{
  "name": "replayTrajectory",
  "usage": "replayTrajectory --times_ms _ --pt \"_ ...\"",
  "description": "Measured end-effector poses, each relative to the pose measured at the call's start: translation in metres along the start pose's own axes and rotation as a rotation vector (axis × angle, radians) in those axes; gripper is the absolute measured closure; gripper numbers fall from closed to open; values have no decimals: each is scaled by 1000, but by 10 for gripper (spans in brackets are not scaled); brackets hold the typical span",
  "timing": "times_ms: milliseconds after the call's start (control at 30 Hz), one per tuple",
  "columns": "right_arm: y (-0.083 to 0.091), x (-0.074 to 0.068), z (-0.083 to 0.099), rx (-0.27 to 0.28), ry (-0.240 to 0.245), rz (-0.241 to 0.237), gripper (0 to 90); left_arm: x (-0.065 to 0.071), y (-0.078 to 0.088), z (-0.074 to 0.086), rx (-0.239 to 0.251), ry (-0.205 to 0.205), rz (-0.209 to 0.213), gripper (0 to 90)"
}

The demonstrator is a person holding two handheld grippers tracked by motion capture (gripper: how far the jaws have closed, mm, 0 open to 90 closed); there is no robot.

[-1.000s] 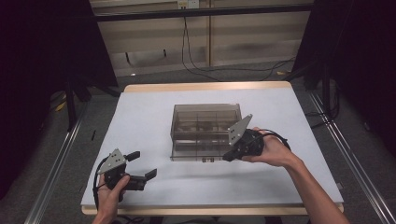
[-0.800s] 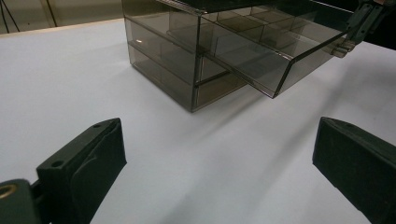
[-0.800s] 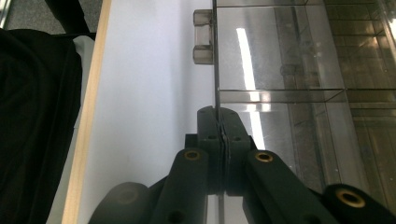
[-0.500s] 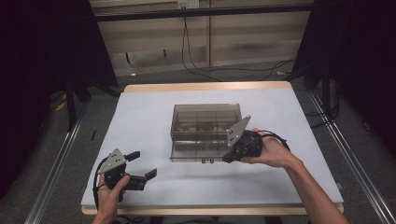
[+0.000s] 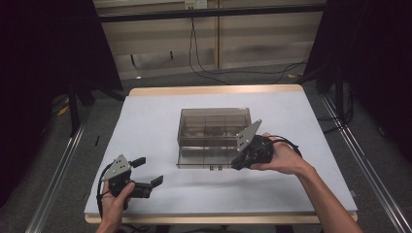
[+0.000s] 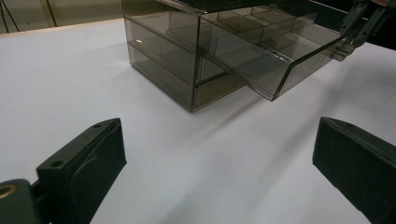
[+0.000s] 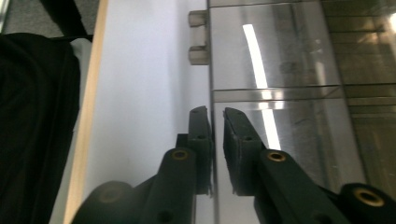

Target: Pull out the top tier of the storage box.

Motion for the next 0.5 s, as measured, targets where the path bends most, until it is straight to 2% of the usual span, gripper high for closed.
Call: replayTrajectory --times_ms 100,133,167,200,233,300,400,433,467,500 --pt "4 0 -3 45 -13 -6 708 0 0 0 -1 -1 0 25" --pt "4 0 -3 45 -13 -6 708 0 0 0 -1 -1 -1 25" --pt "8 3 -6 75 -16 22 632 0 0 0 -4 -1 -3 25" --pt "11 3 -7 89 -30 35 610 0 0 0 3 -1 7 25" --pt "13 3 -8 105 -31 38 606 0 0 0 -2 -2 -3 25" --pt "18 5 -9 136 -32 63 540 0 0 0 4 0 7 25" --pt "27 13 -11 208 -81 126 443 0 1 0 0 -1 -1 25" --pt "27 13 -11 208 -81 126 443 0 1 0 0 -1 -1 25" --pt "35 20 -11 260 -125 170 386 1 0 0 5 1 8 25" --pt "39 23 -10 282 -143 191 381 1 0 0 5 1 8 25"
Point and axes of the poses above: each handheld gripper's, and its own axes: y roughly backward along the jaws, z roughly out of its underside, x roughly to its right, the point moved 9 cm from there along -y, roughly forward along the jaws, and after that the axes turned 4 degrees about y, right-handed, at the moved point
